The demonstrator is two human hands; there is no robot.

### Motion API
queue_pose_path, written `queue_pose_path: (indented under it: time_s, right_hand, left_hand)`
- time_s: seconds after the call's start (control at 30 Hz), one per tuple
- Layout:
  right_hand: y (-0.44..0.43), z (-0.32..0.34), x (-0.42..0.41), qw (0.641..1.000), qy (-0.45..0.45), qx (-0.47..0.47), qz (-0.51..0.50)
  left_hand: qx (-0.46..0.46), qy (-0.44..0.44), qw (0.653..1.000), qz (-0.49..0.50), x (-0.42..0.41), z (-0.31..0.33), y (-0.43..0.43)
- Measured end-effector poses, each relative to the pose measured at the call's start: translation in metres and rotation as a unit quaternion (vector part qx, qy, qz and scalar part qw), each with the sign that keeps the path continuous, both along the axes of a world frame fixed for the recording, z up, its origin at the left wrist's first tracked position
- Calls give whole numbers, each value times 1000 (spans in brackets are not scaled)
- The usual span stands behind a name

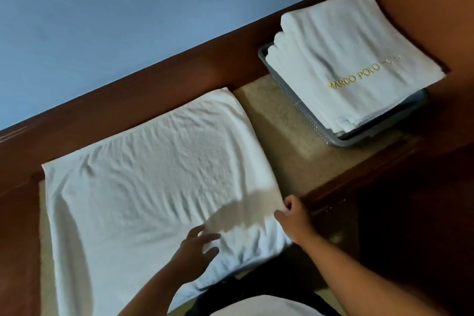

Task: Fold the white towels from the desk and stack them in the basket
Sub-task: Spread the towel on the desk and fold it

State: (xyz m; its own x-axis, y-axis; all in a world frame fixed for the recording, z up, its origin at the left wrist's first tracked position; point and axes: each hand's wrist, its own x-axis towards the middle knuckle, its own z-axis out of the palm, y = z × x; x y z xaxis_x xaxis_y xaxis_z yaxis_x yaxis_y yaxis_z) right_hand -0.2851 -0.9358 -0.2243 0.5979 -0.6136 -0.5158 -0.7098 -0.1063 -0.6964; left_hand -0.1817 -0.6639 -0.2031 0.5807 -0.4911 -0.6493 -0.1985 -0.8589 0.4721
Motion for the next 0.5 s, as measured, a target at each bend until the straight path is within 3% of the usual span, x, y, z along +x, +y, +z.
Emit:
queue_pose_path:
  time_s: [0.1,0.27,0.33,0.43,0.5]
  right_hand:
    - [-2,-5,-16,998,2,62,-2]
    - [3,-5,-36,995,51,-11,80]
    - [13,-3,-41,981,-8,-34,193]
    - [40,3,-45,919,-81,33,383]
    - [51,-6,-44,924,-98,23,369]
  left_hand:
    - [-3,9,1000,-6,-12,1,-9]
    - [19,-7,999,-29,-22,4,-13]
    - [20,-11,999,-31,-22,4,-12]
    - [14,-1,1000,-9,-23,9,-10]
    - [6,13,999,37,-22,11,-9]
